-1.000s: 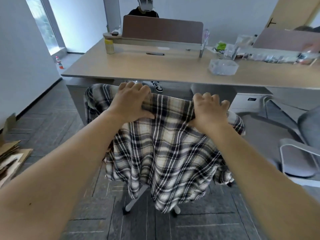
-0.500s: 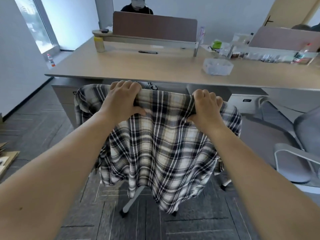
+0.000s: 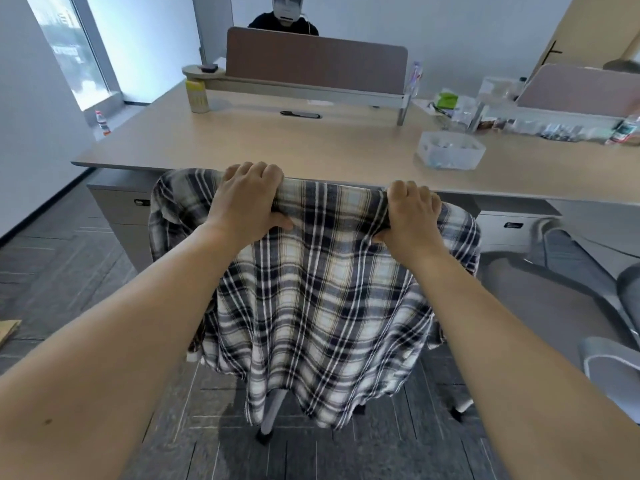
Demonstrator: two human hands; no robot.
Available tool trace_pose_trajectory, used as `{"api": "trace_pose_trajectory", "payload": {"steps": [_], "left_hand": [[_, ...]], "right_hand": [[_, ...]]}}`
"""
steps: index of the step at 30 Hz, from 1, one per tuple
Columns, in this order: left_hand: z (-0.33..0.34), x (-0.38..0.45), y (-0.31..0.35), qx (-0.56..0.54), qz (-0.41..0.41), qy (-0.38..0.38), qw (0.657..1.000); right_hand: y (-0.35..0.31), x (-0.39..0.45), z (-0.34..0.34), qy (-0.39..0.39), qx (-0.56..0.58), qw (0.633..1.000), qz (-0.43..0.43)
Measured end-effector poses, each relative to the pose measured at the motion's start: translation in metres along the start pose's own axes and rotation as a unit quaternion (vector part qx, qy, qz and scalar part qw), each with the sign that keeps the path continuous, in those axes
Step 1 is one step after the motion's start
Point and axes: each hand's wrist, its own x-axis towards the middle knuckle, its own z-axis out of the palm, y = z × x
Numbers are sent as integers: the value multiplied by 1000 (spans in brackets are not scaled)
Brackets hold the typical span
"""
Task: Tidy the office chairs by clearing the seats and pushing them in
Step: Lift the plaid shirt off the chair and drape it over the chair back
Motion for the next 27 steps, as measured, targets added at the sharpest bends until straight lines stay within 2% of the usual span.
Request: {"api": "trace_pose_trajectory", "payload": {"steps": [14, 27], "left_hand": [[36, 133, -40, -11, -1, -15, 1000], [62, 223, -73, 34, -34, -14, 999]], "right_hand": [[3, 154, 31, -18, -29, 999, 10], [2, 258, 62, 0, -35, 999, -40]]}}
